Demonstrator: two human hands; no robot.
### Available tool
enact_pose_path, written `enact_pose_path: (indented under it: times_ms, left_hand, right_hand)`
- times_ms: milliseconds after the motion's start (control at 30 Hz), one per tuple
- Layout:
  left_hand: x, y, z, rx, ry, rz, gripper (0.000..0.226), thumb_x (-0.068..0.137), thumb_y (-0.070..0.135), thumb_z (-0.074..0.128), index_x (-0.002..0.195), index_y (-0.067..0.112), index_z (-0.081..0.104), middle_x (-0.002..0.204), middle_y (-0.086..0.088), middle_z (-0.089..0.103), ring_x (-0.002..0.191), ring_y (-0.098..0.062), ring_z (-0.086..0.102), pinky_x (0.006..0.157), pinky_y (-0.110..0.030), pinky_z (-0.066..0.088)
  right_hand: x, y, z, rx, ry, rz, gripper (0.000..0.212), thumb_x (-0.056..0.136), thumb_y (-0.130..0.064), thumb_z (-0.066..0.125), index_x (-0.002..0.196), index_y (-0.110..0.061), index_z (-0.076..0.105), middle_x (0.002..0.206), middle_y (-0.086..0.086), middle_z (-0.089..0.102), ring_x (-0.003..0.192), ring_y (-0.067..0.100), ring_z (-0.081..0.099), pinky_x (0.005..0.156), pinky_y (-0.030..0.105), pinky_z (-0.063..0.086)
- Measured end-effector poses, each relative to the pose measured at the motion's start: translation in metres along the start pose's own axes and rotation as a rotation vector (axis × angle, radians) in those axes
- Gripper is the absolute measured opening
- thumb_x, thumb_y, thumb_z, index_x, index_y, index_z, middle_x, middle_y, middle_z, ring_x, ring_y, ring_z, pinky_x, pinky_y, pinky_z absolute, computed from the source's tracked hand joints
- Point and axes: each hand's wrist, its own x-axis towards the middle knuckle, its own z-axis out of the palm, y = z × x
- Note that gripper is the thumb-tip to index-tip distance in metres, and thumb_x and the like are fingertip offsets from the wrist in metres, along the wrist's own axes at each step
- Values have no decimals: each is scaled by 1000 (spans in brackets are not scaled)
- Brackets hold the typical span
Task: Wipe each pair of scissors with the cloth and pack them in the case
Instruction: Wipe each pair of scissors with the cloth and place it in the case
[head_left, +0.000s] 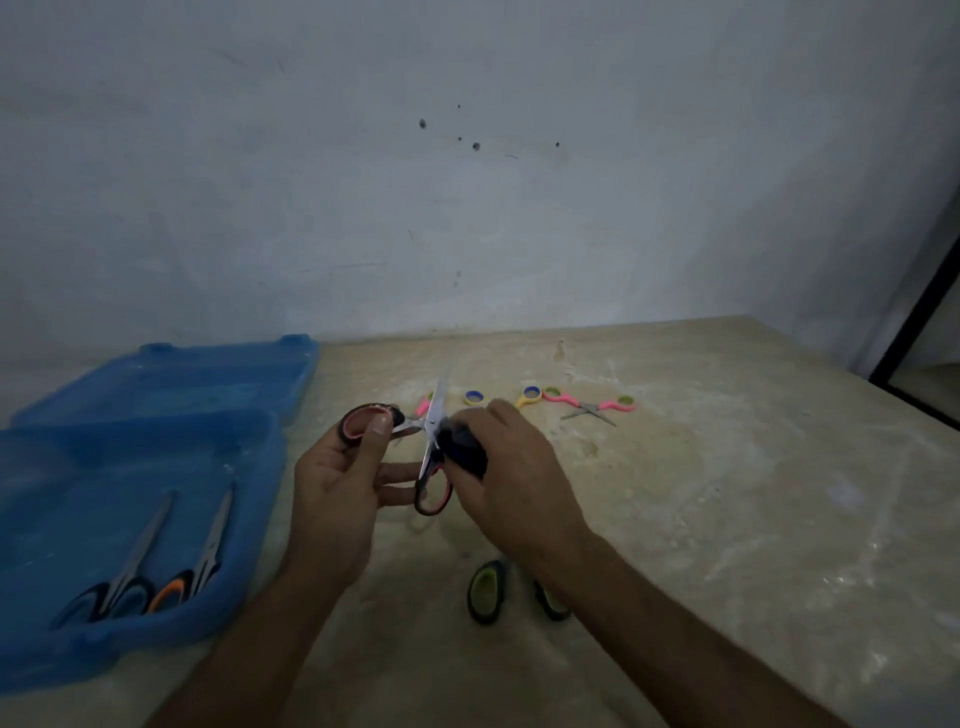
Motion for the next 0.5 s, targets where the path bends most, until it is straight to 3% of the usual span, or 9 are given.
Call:
enact_pose_path:
  times_ms: [133, 267, 333, 433, 500]
  left_hand:
    - [5, 6, -4, -55, 33, 10, 18, 103, 16, 51, 102, 13, 68, 97, -5, 78, 55, -22, 73, 44, -28, 57]
    - [7, 2, -7, 23, 35, -11, 19, 102, 21, 54, 109, 11, 68, 105, -8, 78, 63, -26, 75, 48, -31, 58]
    - [5, 0, -5, 53, 25, -44, 21, 102, 24, 54, 111, 12, 69, 107, -7, 78, 65, -27, 76, 50, -33, 59]
    - [2, 3, -2, 75, 9, -80, 24, 105, 27, 49, 111, 15, 69, 104, -1, 79, 69, -28, 77, 53, -35, 61]
    - [-2, 4, 0, 88, -13, -109, 30, 106, 31, 45, 113, 15, 68, 104, 1, 79, 74, -30, 77, 56, -37, 62]
  right_hand:
    - [-14, 16, 3, -29, -192, 68, 17, 87, -32, 68, 94, -17, 67, 84, 1, 55, 78, 20, 53, 68, 33, 41]
    - [-7, 13, -24, 85, -67, 135, 16, 87, -34, 66, 99, -22, 68, 92, -3, 67, 84, 12, 61, 75, 30, 52]
    - [3, 0, -42, 190, -28, 164, 16, 87, -27, 68, 101, -22, 64, 92, -6, 68, 79, 6, 64, 69, 26, 55]
    - [16, -10, -55, 280, -149, 254, 29, 89, -20, 66, 114, -24, 51, 94, -3, 67, 67, 11, 67, 55, 21, 55]
    - [19, -13, -54, 309, -156, 260, 37, 92, -20, 68, 122, -26, 48, 96, -3, 67, 66, 7, 69, 55, 17, 53]
